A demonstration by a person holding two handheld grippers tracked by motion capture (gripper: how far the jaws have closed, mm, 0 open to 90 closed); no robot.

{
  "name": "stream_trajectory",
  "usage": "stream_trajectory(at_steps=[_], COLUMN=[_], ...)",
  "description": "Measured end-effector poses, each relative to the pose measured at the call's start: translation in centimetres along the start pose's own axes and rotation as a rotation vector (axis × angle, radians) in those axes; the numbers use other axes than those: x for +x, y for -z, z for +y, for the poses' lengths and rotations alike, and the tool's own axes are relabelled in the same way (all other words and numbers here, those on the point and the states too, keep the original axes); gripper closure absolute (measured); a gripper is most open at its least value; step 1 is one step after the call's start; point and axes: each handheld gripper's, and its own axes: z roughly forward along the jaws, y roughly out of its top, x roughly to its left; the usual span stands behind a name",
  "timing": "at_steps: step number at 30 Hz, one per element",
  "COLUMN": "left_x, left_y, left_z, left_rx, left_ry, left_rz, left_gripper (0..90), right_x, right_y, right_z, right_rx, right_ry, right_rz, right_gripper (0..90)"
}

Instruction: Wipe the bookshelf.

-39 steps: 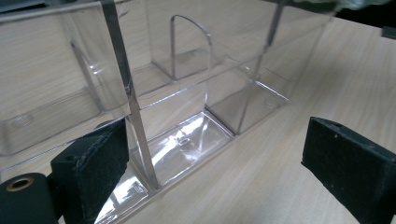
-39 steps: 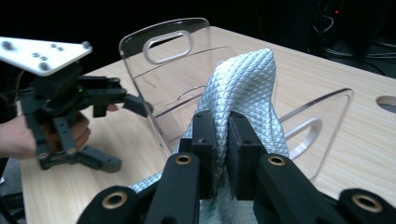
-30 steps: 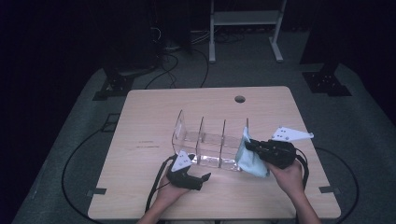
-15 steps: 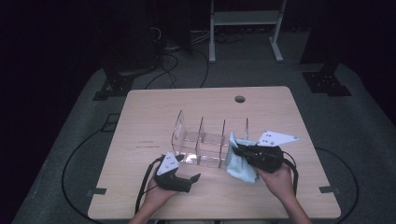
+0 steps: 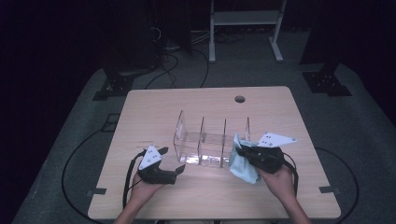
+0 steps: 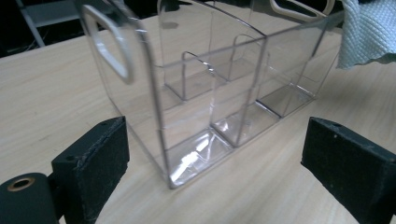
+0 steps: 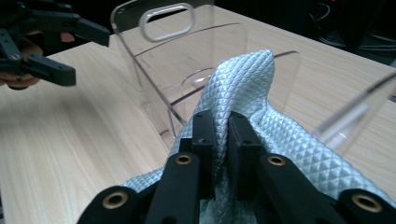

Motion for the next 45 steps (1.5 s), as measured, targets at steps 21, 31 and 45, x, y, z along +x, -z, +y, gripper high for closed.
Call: stream_trajectory(at_steps=[21,31,45], left_x=[0.8,1.4,0.6], left_y=[-5.0,-6.2,-5.9], left_z=[2.6,3.0,2.9], left_rx=[-0.029,-0.048,-0.052], left_ry=[-0.039,-0.036,-0.046], left_rz=[-0.170,-0.241,-0.280], left_gripper=[14.2,24.3,38.4], right_x=[-4.5,-5.1,-5.7], right_y=[2.1,2.0,1.9], right_z=[-0.9,-0.9,-1.0], right_rx=[0.000,-0.001,-0.014], right_ry=[-0.082,-0.093,-0.121], right_rz=[-0.070,-0.064,-0.081], right_gripper=[82.4,82.3,82.2])
